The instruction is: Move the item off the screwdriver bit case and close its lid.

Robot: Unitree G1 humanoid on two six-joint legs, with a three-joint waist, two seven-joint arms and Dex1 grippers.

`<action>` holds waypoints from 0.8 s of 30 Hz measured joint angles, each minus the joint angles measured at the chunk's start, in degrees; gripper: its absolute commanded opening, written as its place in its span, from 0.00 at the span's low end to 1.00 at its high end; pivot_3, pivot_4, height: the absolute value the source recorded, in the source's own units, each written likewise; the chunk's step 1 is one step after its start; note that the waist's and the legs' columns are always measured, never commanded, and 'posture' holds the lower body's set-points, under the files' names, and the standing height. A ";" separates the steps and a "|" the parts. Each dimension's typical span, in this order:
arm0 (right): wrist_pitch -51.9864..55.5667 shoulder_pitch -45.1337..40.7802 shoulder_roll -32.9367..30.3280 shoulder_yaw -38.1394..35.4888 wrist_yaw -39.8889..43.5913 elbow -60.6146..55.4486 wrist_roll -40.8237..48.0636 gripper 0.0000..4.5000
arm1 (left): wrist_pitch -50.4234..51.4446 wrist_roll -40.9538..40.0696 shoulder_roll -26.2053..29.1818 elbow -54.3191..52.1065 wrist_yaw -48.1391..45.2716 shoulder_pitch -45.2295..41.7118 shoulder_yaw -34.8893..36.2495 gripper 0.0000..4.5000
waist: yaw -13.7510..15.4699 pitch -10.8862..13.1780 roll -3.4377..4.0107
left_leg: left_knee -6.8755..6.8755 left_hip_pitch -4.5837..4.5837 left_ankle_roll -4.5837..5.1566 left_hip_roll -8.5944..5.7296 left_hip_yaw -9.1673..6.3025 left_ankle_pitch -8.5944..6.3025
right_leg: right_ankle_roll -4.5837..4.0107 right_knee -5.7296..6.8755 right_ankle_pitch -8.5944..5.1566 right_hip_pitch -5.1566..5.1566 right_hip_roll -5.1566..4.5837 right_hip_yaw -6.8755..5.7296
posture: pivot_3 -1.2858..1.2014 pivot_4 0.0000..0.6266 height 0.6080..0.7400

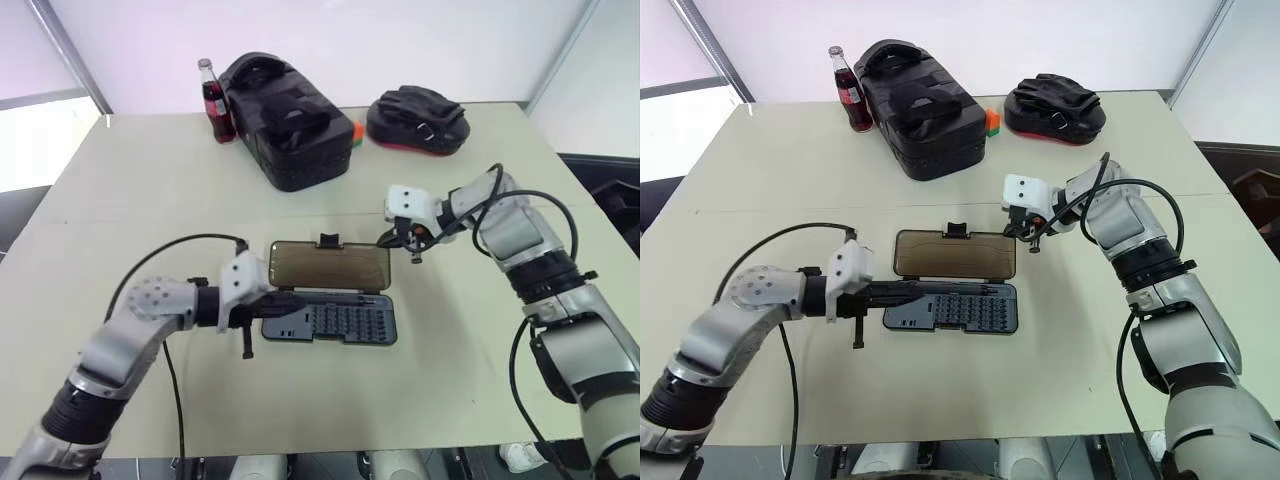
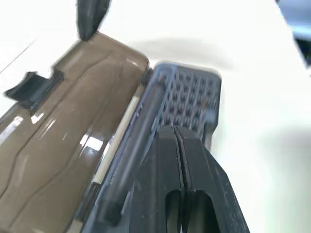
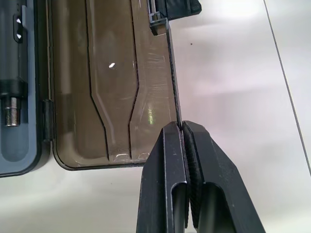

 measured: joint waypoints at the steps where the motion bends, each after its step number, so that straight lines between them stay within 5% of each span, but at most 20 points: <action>1: -0.41 0.08 -0.10 0.00 -0.08 0.00 0.04 0.00 | 2.53 -2.59 -0.05 -0.39 0.75 -0.66 1.67 0.00 | -0.02 0.00 0.00 | 0.00 0.00 0.00 0.00 0.00 0.00 | 0.00 -0.01 0.00 0.01 0.00 0.00 | 0.52 0.24 1.00; 7: -2.80 0.47 -0.56 0.00 -0.82 0.00 0.32 0.00 | 7.60 -6.84 -5.93 11.01 12.88 -7.38 12.30 0.00 | -0.06 0.03 -0.06 | 0.07 0.03 -0.13 -0.17 -0.01 0.07 | 0.03 0.02 0.02 0.04 0.01 -0.02 | 0.52 0.24 1.00; 16: -3.02 0.82 -1.12 -0.53 -1.51 -1.31 0.51 0.00 | -0.76 6.39 -12.49 29.24 21.14 -6.43 8.34 0.00 | 0.28 0.04 -0.08 | 0.04 -0.02 -0.55 -0.23 0.02 0.31 | 0.03 -0.01 0.02 0.00 -0.04 -0.01 | 0.52 0.24 1.00; 24: -1.85 1.96 -1.22 -1.19 -2.03 -3.14 1.36 0.00 | -7.92 11.54 -16.61 41.56 16.76 -12.31 4.68 0.00 | 0.40 0.02 -0.08 | 0.09 0.04 -0.71 -0.31 0.00 0.40 | 0.06 0.15 0.05 0.06 -0.06 -0.02 | 0.52 0.24 1.00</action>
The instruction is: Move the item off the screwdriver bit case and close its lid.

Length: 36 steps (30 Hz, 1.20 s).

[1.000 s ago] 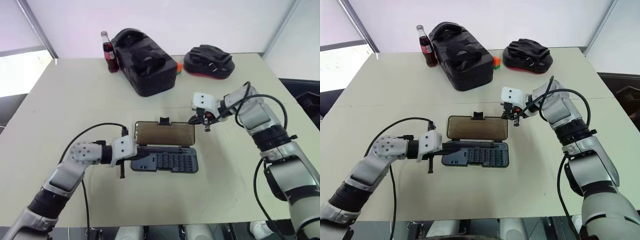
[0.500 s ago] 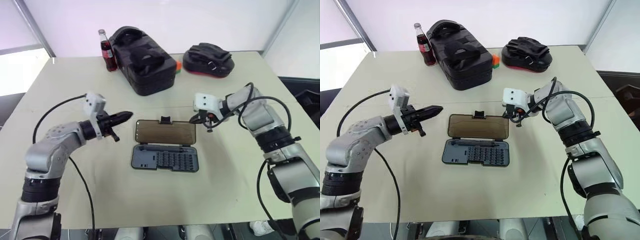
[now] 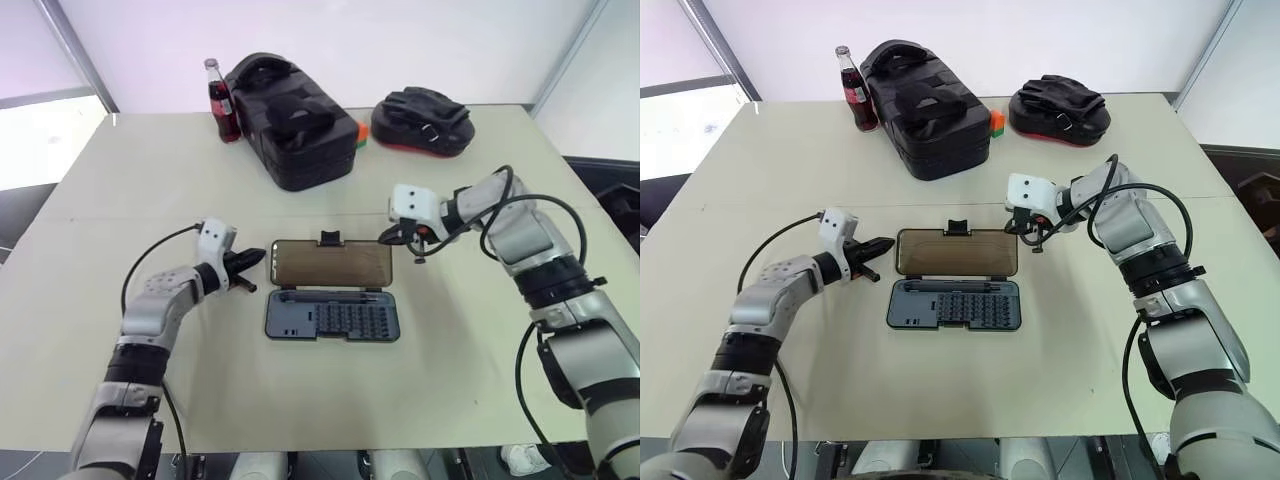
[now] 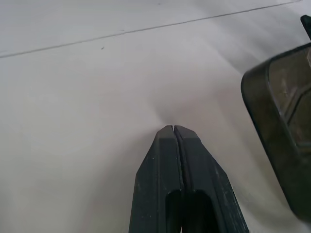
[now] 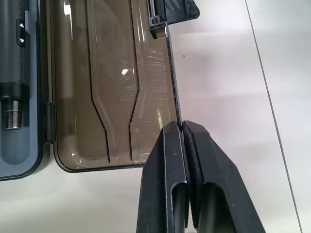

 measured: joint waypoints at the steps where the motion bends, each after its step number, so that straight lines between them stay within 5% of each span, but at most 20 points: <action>1: 0.30 0.09 0.00 0.00 -0.03 -0.07 0.02 0.00 | -0.63 0.07 -0.37 1.78 -1.56 -0.99 -0.11 0.00 | 0.03 -0.01 0.00 | 0.01 0.01 0.00 -0.02 0.01 0.00 | 0.00 0.02 0.00 0.03 0.00 0.00 | 0.52 0.24 1.00; 8: 1.78 0.99 -0.05 0.00 -0.27 -1.81 0.05 0.00 | -1.60 -0.20 -2.20 5.46 -11.88 -2.97 -1.41 0.00 | -0.13 -0.01 0.00 | 0.01 0.01 0.00 -0.01 0.00 0.00 | 0.00 0.03 0.00 0.02 0.01 0.00 | 0.52 0.24 1.00; 17: 3.26 1.79 -0.11 -0.03 -1.45 -5.39 0.37 0.99 | -2.61 1.06 -2.61 5.92 -15.76 -3.13 -1.89 0.00 | -0.14 -0.01 0.00 | 0.03 0.01 0.01 -0.01 -0.01 0.00 | 0.00 0.06 0.00 0.02 0.00 0.01 | 0.52 0.24 1.00; 22: 8.59 1.99 -1.26 -1.64 -1.13 -11.83 2.66 0.99 | -5.97 2.41 -2.77 7.70 -15.99 -3.45 -1.93 0.00 | -0.12 -0.01 0.00 | 0.04 0.04 0.09 0.00 -0.04 -0.04 | 0.00 0.17 0.00 0.00 0.00 0.01 | 0.52 0.24 1.00; 29: 28.91 0.96 -7.41 -12.33 3.51 -27.69 17.84 0.99 | -6.28 2.19 -3.13 9.32 -16.97 -5.05 -1.58 0.00 | -0.06 0.01 -0.03 | 0.06 0.06 0.30 0.03 -0.13 -0.15 | 0.00 0.23 0.00 0.01 0.01 -0.01 | 0.52 0.24 1.00; 36: 38.65 4.95 -9.67 -16.26 -0.62 -30.84 24.80 0.99 | 1.11 -2.36 0.00 -2.44 -23.11 -5.93 -1.84 0.00 | -0.22 0.03 -0.06 | 0.05 0.04 0.31 0.11 -0.09 -0.16 | -0.01 0.23 0.00 -0.03 0.01 0.02 | 0.52 0.24 1.00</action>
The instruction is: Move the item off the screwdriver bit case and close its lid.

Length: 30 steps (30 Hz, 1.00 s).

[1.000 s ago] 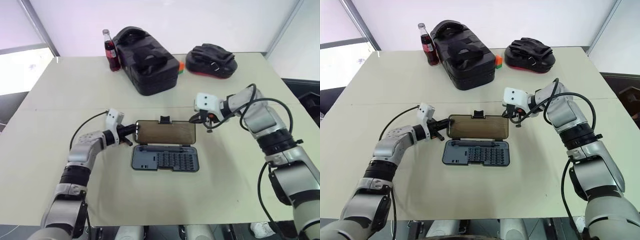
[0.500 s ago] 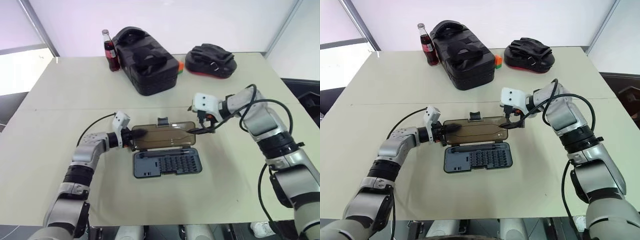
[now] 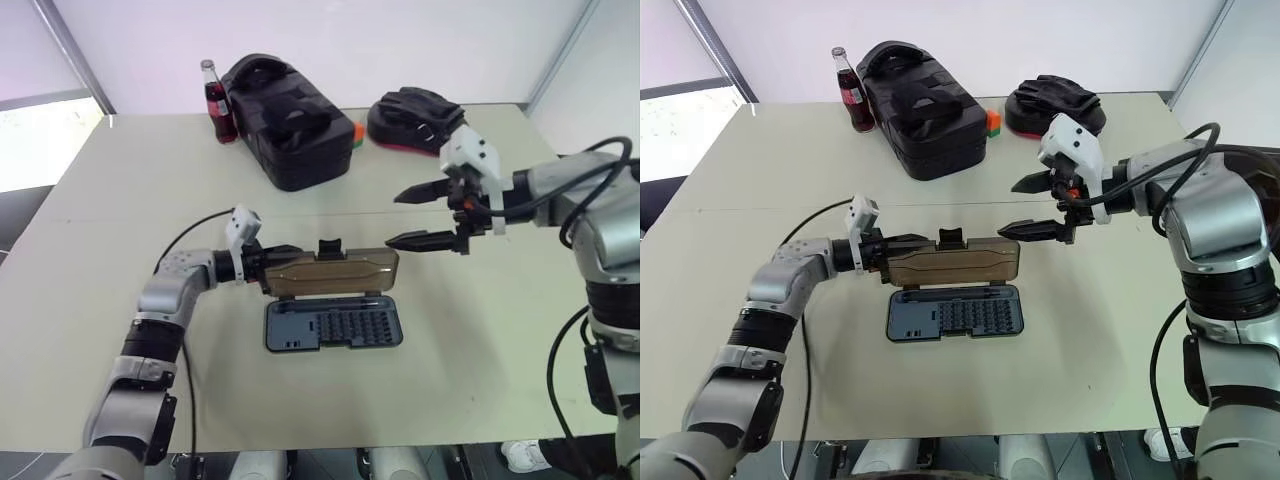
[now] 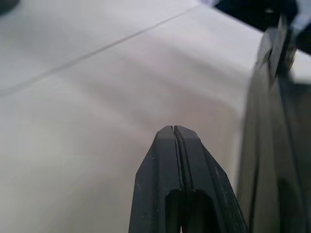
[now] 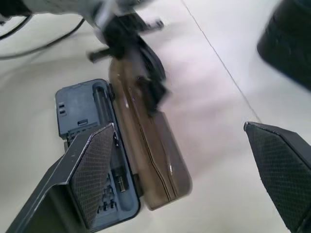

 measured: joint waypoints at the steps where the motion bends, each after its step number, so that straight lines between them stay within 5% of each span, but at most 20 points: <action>1: 0.32 0.49 -0.43 -0.06 -0.63 -0.42 0.47 0.99 | 1.51 -0.62 0.74 -2.07 -0.98 0.01 -0.21 0.00 | -0.01 0.00 0.00 | 0.00 0.00 0.00 0.00 0.01 0.00 | 0.00 0.00 0.00 -0.01 0.00 0.00 | 0.52 0.24 1.00; 10: 0.57 2.47 -3.64 -0.04 -4.42 -2.75 3.33 0.99 | 12.37 -5.39 11.11 -20.18 -11.32 4.02 -8.13 0.00 | -0.15 0.00 0.00 | 0.00 -0.01 0.01 0.08 0.03 -0.01 | -0.01 -0.01 -0.01 -0.01 0.04 0.02 | 0.52 0.24 1.00; 16: 0.78 2.47 -4.38 -0.01 -5.69 -3.57 5.13 0.99 | 10.65 -3.32 16.95 -24.69 -16.80 9.15 -15.51 0.00 | -0.07 0.01 0.00 | 0.00 0.00 0.02 0.13 0.05 -0.01 | -0.02 -0.01 -0.01 -0.01 0.05 0.04 | 0.52 0.24 1.00; 19: 1.80 2.51 -4.30 0.01 -6.39 -5.14 6.41 0.81 | 12.49 -5.50 14.35 -21.29 -15.35 4.92 -13.49 0.00 | 0.50 0.04 -0.07 | 0.06 -0.07 0.04 0.12 -0.01 -0.01 | -0.01 -0.01 -0.01 0.00 0.04 -0.03 | 0.52 0.24 1.00; 26: 4.12 8.54 -2.93 2.51 -7.91 -15.12 12.14 0.01 | 6.61 -4.55 7.86 -0.06 -9.20 -16.59 -4.91 0.00 | 0.76 0.10 -0.22 | 0.08 -0.06 0.18 -0.05 0.08 -0.09 | 0.01 -0.04 -0.02 -0.01 0.07 -0.01 | 0.52 0.24 1.00; 30: 4.48 12.29 -0.13 5.07 -10.53 -20.06 14.10 0.01 | -8.07 6.87 3.92 17.88 -10.75 -20.27 -12.41 0.00 | 0.44 0.10 -0.23 | 0.09 -0.07 0.19 -0.10 0.18 -0.09 | 0.02 -0.07 -0.01 -0.01 0.06 -0.02 | 0.52 0.24 1.00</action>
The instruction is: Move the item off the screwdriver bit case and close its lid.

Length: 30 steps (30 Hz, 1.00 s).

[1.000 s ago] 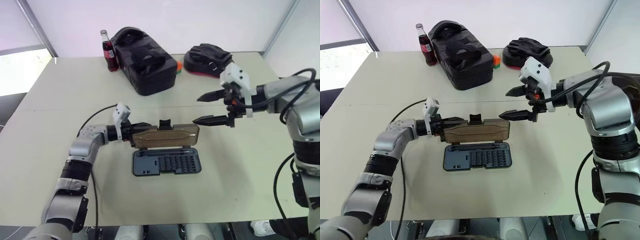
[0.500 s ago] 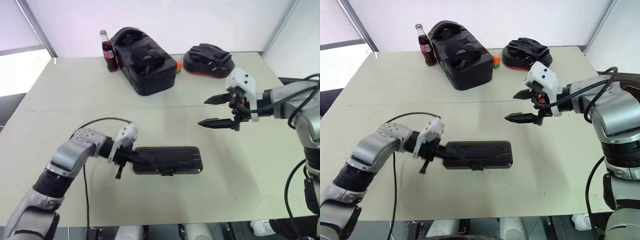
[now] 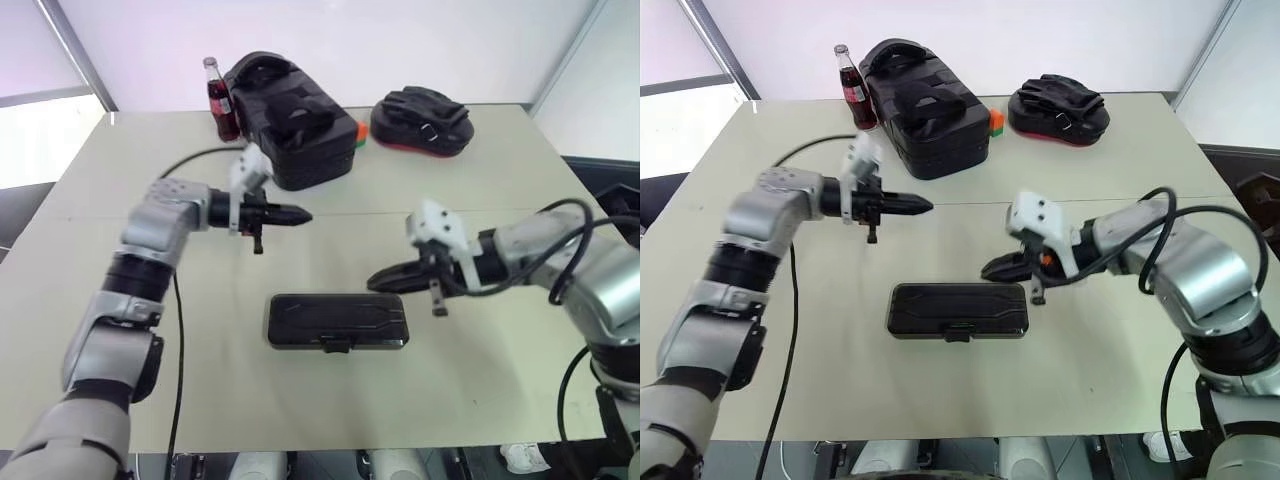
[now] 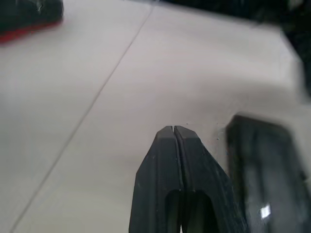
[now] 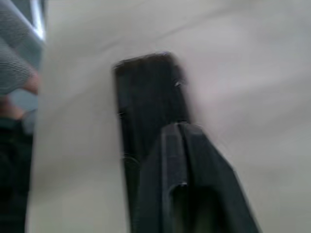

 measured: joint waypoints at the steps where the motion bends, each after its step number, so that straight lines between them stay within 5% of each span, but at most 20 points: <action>1: -0.08 0.57 0.54 0.72 -0.85 -0.57 -0.02 0.01 | -2.49 1.95 -1.55 3.46 -0.47 -0.18 -1.42 0.00 | -0.07 0.01 -0.02 | 0.02 -0.03 0.00 -0.01 0.01 0.00 | 0.00 0.01 0.00 -0.01 0.00 0.00 | 0.52 0.24 1.00; 6: 0.74 5.45 1.26 3.15 -5.20 -4.21 0.27 0.01 | -10.56 7.12 -7.94 16.04 -1.97 -2.86 -3.47 0.00 | -0.17 0.18 -0.31 | 0.04 -0.09 0.01 0.00 -0.06 -0.01 | 0.00 0.02 0.00 -0.04 0.00 -0.02 | 0.52 0.24 1.00; 18: 5.56 11.27 3.85 11.84 -18.19 -14.44 -0.25 0.01 | -15.48 13.03 -18.77 25.97 -3.67 -6.51 -3.66 0.00 | -0.37 0.20 -0.35 | 0.17 -0.05 0.04 0.02 -0.14 -0.02 | 0.01 0.14 0.00 -0.03 0.02 -0.01 | 0.52 0.24 1.00; 30: 7.24 5.64 8.82 27.54 -31.94 -13.92 -12.62 0.01 | -19.18 19.04 -19.40 30.09 -6.02 -8.98 -4.48 0.00 | -0.35 0.20 -0.35 | 0.25 -0.06 0.05 0.01 -0.16 -0.03 | 0.01 0.17 0.01 -0.01 0.02 -0.01 | 0.52 0.24 1.00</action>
